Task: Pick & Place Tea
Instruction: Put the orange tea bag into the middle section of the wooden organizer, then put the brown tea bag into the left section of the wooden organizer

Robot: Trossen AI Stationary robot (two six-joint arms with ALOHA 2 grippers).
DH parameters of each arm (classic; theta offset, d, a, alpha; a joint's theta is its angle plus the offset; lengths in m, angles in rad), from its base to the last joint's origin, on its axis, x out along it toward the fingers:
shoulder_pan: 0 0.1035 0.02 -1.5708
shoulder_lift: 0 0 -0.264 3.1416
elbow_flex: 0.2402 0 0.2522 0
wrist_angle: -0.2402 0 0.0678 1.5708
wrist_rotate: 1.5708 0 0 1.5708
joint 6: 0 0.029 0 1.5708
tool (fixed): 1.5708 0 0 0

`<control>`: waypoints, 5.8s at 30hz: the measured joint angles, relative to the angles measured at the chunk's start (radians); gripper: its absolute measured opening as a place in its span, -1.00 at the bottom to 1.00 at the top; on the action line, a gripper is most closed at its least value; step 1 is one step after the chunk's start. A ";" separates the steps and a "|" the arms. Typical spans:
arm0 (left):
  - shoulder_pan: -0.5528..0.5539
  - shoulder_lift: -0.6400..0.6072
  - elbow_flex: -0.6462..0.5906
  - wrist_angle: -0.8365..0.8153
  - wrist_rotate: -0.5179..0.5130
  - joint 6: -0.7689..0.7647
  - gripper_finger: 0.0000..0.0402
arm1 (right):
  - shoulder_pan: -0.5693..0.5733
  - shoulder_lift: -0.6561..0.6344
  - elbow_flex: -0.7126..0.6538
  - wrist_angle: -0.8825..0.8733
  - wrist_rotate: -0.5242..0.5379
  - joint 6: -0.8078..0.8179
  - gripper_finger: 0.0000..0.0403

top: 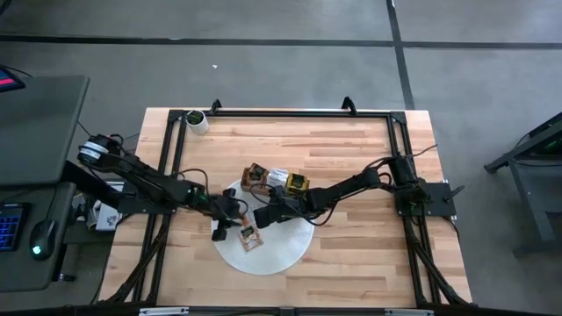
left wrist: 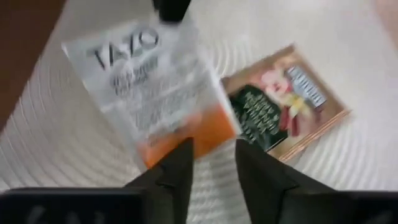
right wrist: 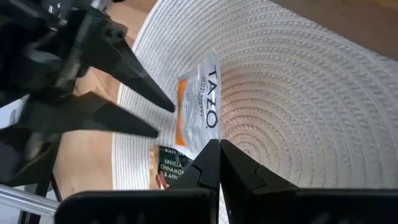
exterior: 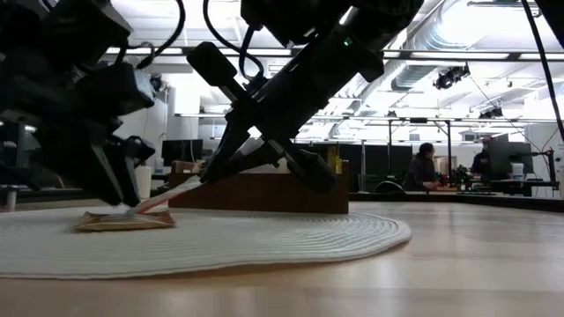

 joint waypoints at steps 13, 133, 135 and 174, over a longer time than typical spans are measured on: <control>0.000 -0.272 0.004 -0.049 -0.029 -0.003 -0.16 | 0.011 -0.033 0.004 0.031 0.010 -0.061 -1.00; 0.000 -0.708 0.006 -0.429 -0.155 0.067 -0.16 | -0.261 0.002 0.638 -1.074 -0.249 -0.983 -0.63; 0.000 -0.707 0.006 -0.446 -0.155 0.065 -0.16 | -0.241 0.000 0.638 -1.038 -0.272 -0.938 -0.53; -0.058 -0.243 0.006 -0.158 0.097 -0.085 -0.16 | 0.148 0.272 0.637 -0.601 0.000 -0.485 -1.00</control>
